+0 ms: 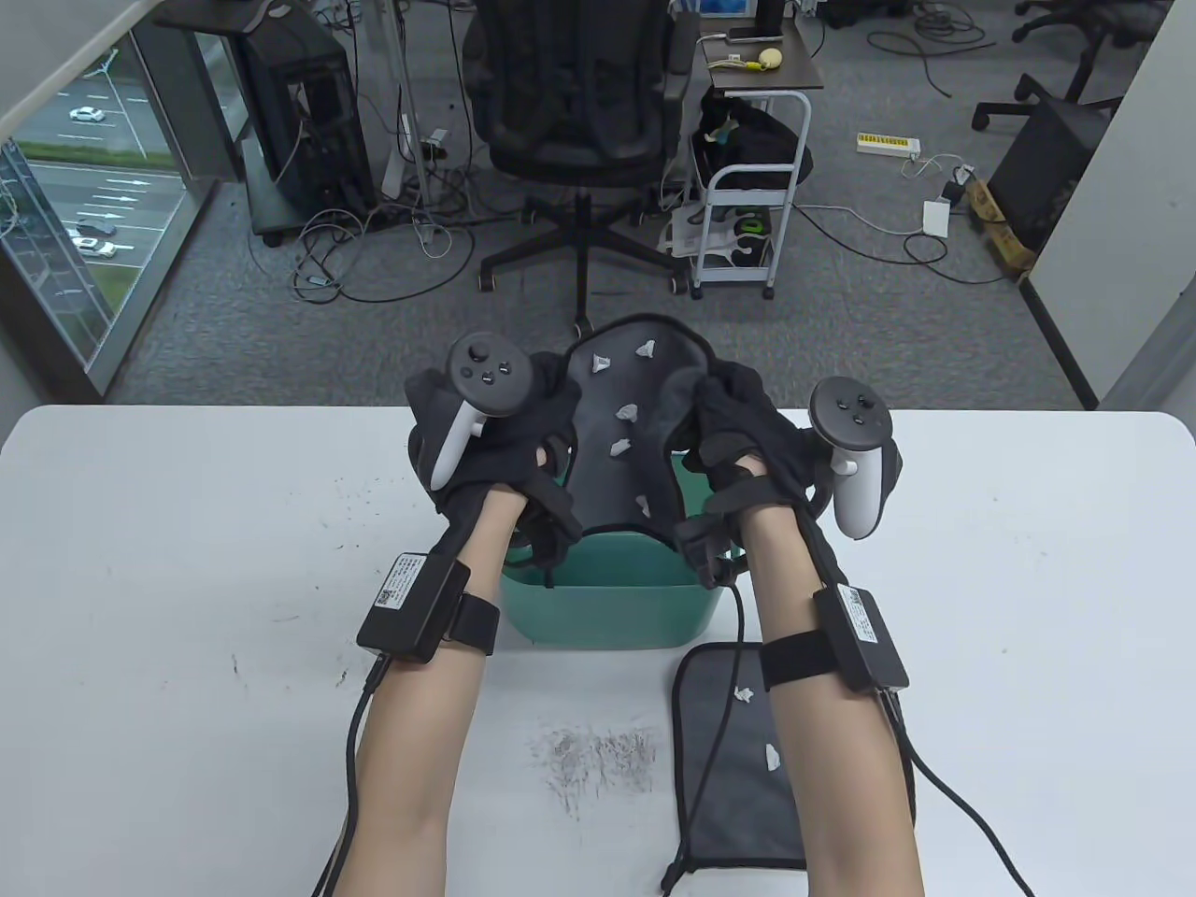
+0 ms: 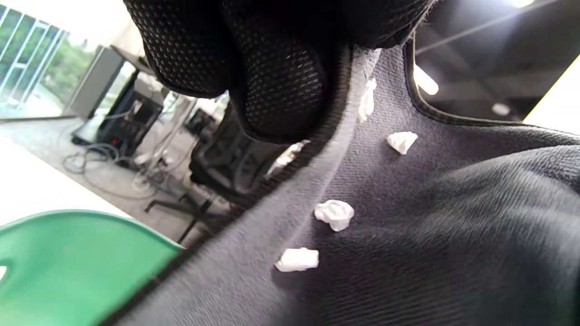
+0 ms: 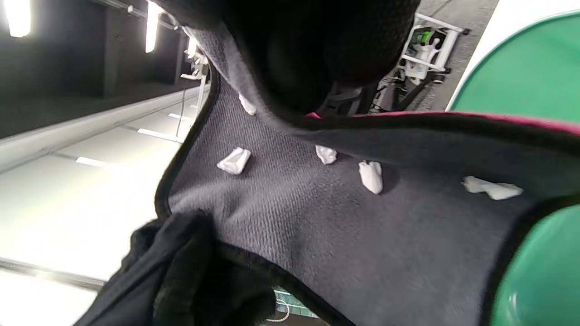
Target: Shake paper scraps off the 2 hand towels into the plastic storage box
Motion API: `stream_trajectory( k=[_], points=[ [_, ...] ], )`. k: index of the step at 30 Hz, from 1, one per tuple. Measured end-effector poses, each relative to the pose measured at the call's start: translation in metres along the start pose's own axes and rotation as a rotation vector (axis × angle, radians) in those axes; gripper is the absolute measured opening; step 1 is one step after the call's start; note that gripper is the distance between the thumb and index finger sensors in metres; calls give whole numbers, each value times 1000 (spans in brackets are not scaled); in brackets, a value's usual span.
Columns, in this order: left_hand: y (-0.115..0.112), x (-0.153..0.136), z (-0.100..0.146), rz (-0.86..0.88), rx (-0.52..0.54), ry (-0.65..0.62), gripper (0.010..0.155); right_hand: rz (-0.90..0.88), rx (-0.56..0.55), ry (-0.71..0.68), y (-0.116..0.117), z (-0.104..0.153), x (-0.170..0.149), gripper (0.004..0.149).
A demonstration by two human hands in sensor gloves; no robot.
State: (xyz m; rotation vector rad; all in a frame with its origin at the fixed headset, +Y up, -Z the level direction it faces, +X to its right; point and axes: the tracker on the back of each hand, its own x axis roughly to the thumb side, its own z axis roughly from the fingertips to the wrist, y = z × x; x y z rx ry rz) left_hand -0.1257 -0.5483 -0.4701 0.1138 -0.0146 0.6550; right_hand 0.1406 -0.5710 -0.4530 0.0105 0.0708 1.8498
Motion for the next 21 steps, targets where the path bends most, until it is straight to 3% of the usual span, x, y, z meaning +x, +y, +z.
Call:
stream_trajectory(
  k=[5,11,21],
  points=[
    [-25,-11,11,34,76,-106,41,299,-17,-74,15,2,-9,38],
    [-33,-16,14,20,79,-103,41,269,-24,-81,18,2,-18,38],
    [-24,-50,6,1,127,-14,41,164,-150,-2,-15,-1,-42,37]
  ],
)
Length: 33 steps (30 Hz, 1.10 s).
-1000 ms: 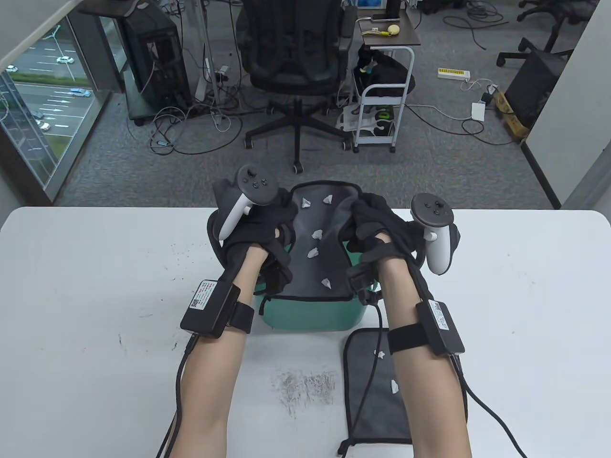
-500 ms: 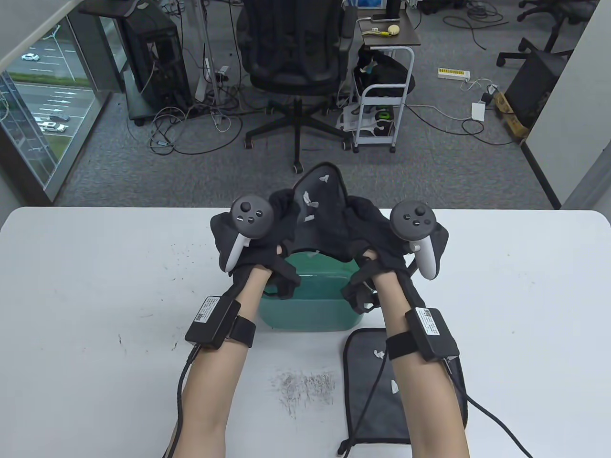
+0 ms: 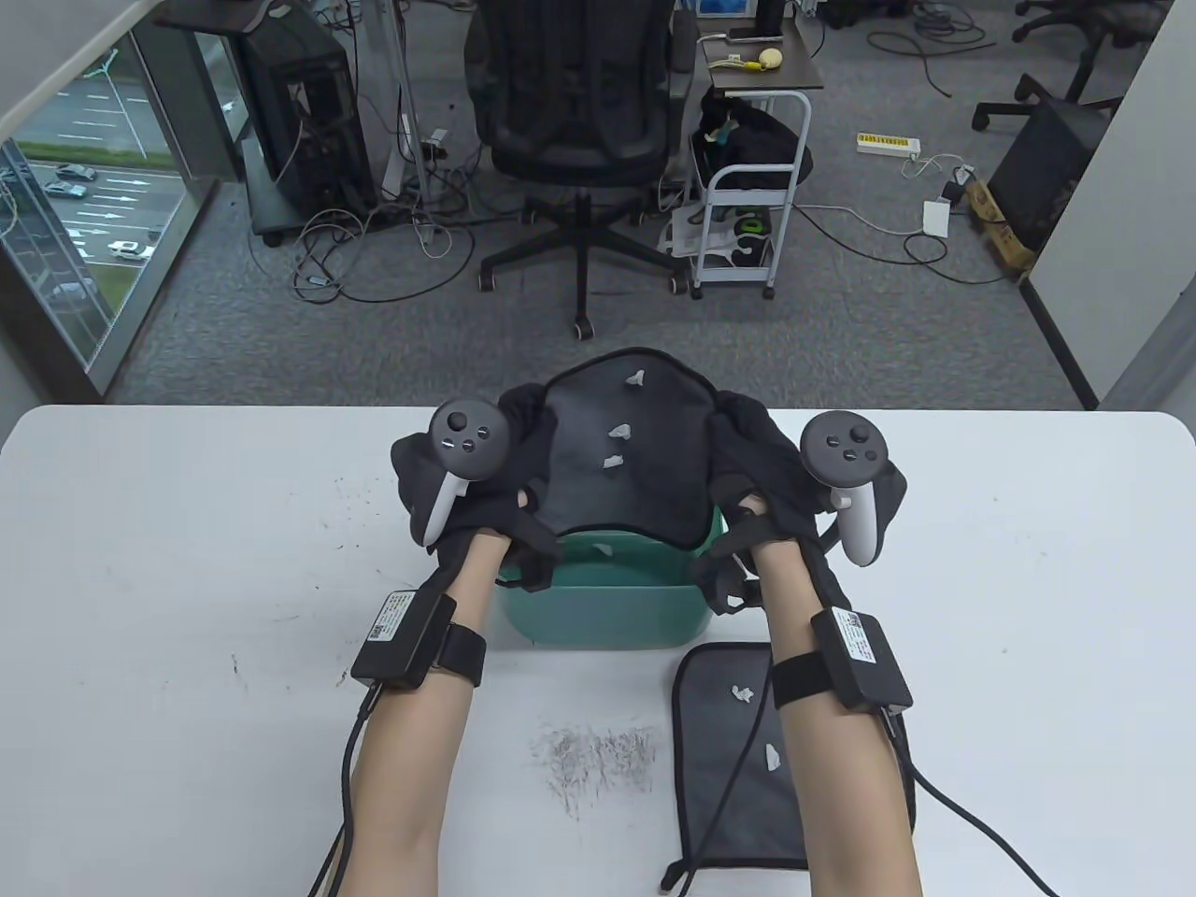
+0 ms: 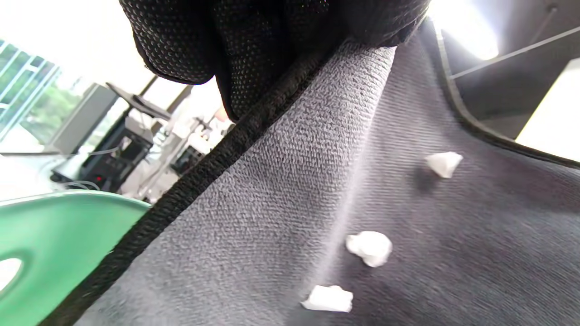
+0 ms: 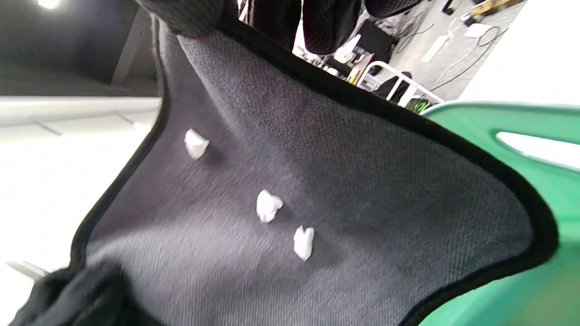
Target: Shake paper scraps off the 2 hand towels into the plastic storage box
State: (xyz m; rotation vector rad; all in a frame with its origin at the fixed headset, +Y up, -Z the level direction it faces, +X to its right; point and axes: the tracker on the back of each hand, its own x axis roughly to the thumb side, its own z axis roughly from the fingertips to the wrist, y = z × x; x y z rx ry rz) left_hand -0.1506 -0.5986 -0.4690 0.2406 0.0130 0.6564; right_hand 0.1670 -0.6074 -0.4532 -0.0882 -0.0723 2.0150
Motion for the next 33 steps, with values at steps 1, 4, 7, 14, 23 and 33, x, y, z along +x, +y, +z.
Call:
stream_trajectory(
  k=[1,4,7,14,23,33],
  points=[
    [1,-3,-1,-4,-1,6,41,-4,-11,10,-2,-1,-3,38],
    [2,-7,-3,-18,-12,21,42,-16,-36,38,-8,-3,-12,38],
    [2,-9,-4,-25,-21,31,42,8,-51,47,-10,-3,-16,37],
    [6,-10,-3,-66,-21,56,41,44,-71,37,-14,0,-14,37],
    [0,3,1,-36,-98,14,41,33,-7,-23,1,4,-4,37],
    [-10,26,9,-50,-119,-94,41,122,87,-116,30,7,16,38]
  ],
)
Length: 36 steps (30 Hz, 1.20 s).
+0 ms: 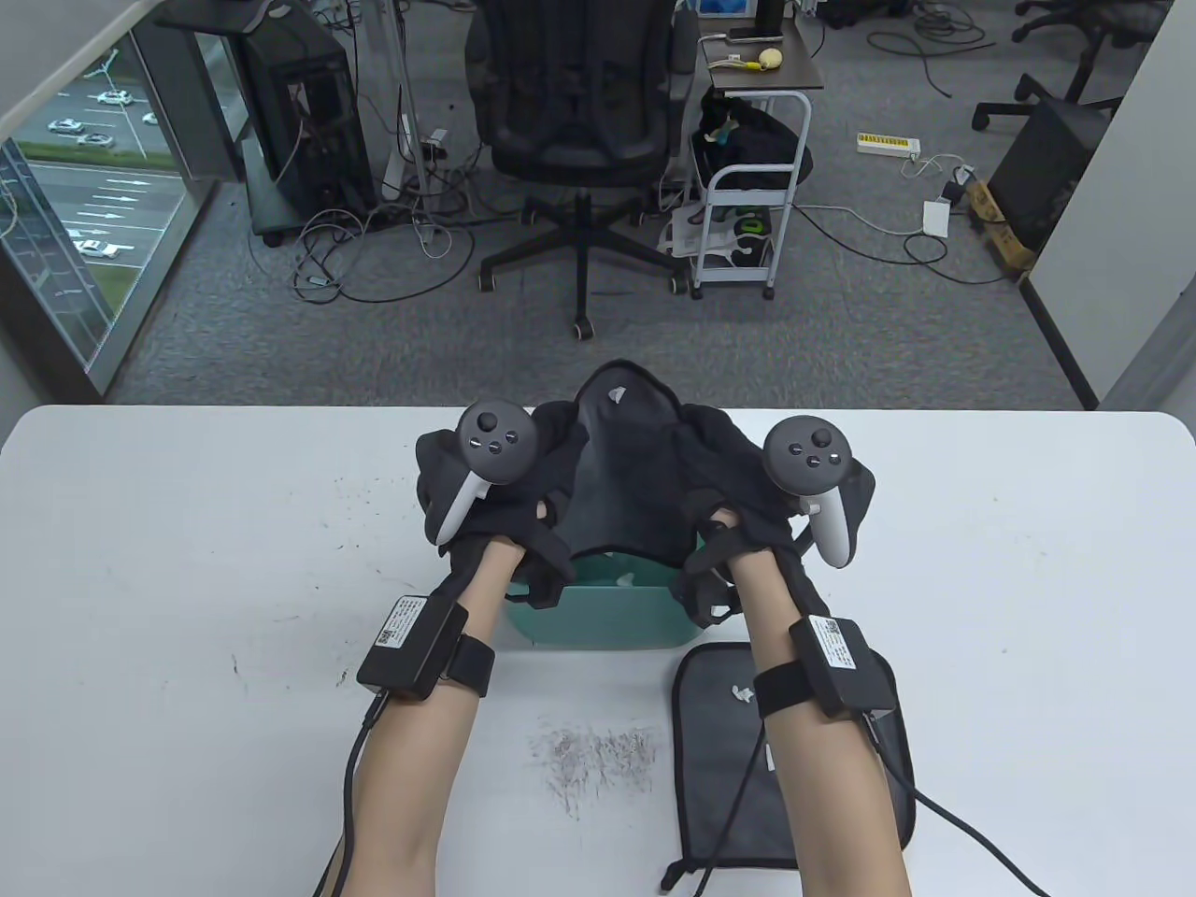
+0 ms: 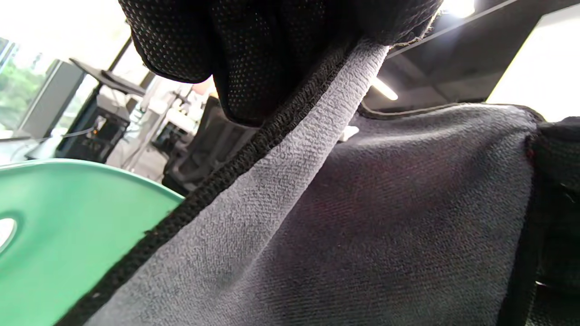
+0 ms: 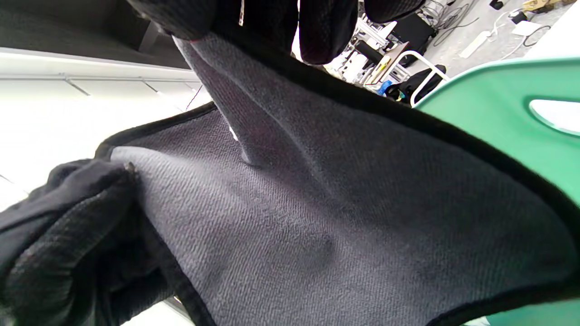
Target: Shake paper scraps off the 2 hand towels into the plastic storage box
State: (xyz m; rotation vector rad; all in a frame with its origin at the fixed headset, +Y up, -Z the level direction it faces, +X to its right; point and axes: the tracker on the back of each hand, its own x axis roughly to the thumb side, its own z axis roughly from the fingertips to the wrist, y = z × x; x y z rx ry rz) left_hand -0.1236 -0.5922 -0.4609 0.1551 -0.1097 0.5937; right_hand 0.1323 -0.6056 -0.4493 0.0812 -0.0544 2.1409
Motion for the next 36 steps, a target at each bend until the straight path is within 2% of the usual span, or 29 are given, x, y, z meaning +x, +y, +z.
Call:
stream_trajectory(
  k=[5,10,16,23,26,29,32,36],
  points=[
    [5,-14,0,-18,33,27,40,-1,-80,55,-12,0,-11,38],
    [14,-37,-3,36,43,93,39,-109,-136,108,-27,0,-30,37],
    [19,-43,-3,-19,82,108,39,-97,-214,149,-36,-1,-40,36],
    [18,-44,-1,-26,88,132,39,-63,-212,151,-34,0,-43,36],
    [14,-41,-1,27,35,114,39,-78,-173,147,-29,-1,-42,36],
    [7,-27,0,19,10,64,40,-100,-87,89,-15,-3,-32,37],
    [0,-8,2,-10,-9,3,40,-23,-39,39,0,-4,-16,37],
    [-2,3,4,-14,2,-27,40,10,-13,-4,8,-4,-6,38]
  ],
)
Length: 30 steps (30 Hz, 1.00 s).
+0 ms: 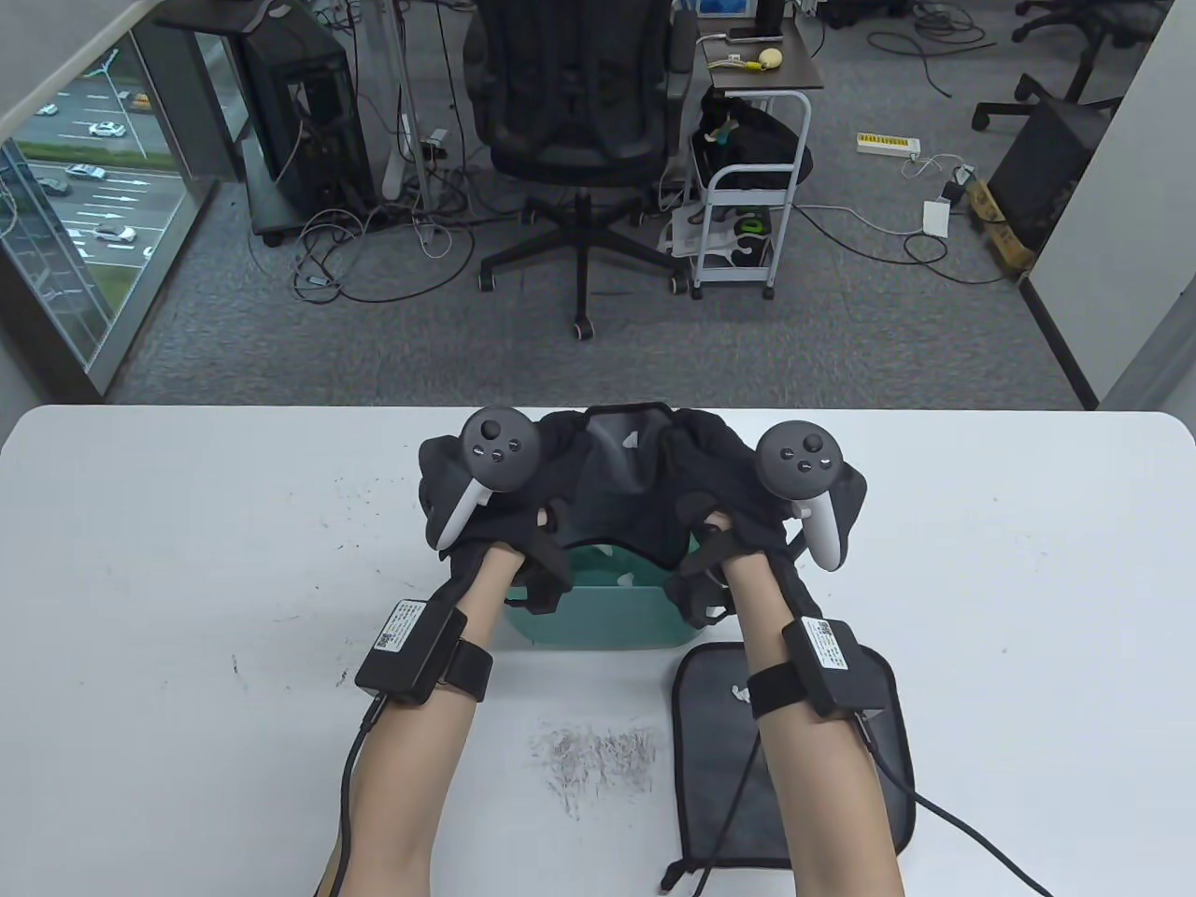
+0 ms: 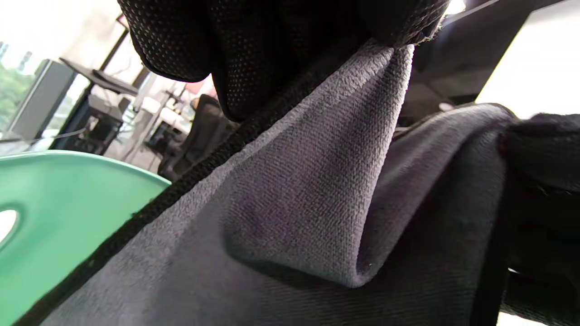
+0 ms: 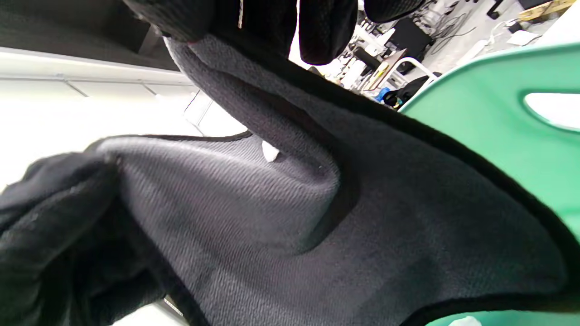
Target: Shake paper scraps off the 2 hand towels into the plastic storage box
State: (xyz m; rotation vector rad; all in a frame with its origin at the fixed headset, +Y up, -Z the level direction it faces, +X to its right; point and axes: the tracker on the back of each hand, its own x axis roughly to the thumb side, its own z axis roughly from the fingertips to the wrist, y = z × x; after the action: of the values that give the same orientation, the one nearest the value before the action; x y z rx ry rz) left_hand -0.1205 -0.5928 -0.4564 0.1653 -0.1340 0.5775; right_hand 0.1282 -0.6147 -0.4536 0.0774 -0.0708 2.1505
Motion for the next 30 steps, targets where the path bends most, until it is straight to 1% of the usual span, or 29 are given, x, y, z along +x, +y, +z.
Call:
stream_trajectory(
  k=[4,10,12,13,16,19,23,25,27,30],
  points=[
    [5,-9,0,-15,38,29,40,-22,-47,22,-9,-1,-6,37],
    [18,-48,-3,9,115,156,39,-137,-174,128,-35,-1,-37,37],
    [19,-54,-3,16,118,158,39,-162,-185,128,-39,-2,-43,36],
    [19,-54,-3,13,116,155,39,-152,-171,127,-39,-2,-43,36],
    [17,-52,-3,-29,137,150,39,-117,-192,130,-37,-2,-43,36],
    [16,-54,-3,-5,137,160,39,-131,-187,125,-37,-2,-43,36],
    [16,-54,-2,-14,145,168,39,-102,-196,112,-36,-1,-41,36],
    [14,-53,-1,13,142,161,39,-102,-194,107,-34,-1,-39,36],
    [10,-48,-1,56,123,144,39,-118,-159,93,-28,-1,-35,36],
    [3,-34,-1,46,104,103,39,-118,-123,48,-15,-2,-24,36]
  ],
)
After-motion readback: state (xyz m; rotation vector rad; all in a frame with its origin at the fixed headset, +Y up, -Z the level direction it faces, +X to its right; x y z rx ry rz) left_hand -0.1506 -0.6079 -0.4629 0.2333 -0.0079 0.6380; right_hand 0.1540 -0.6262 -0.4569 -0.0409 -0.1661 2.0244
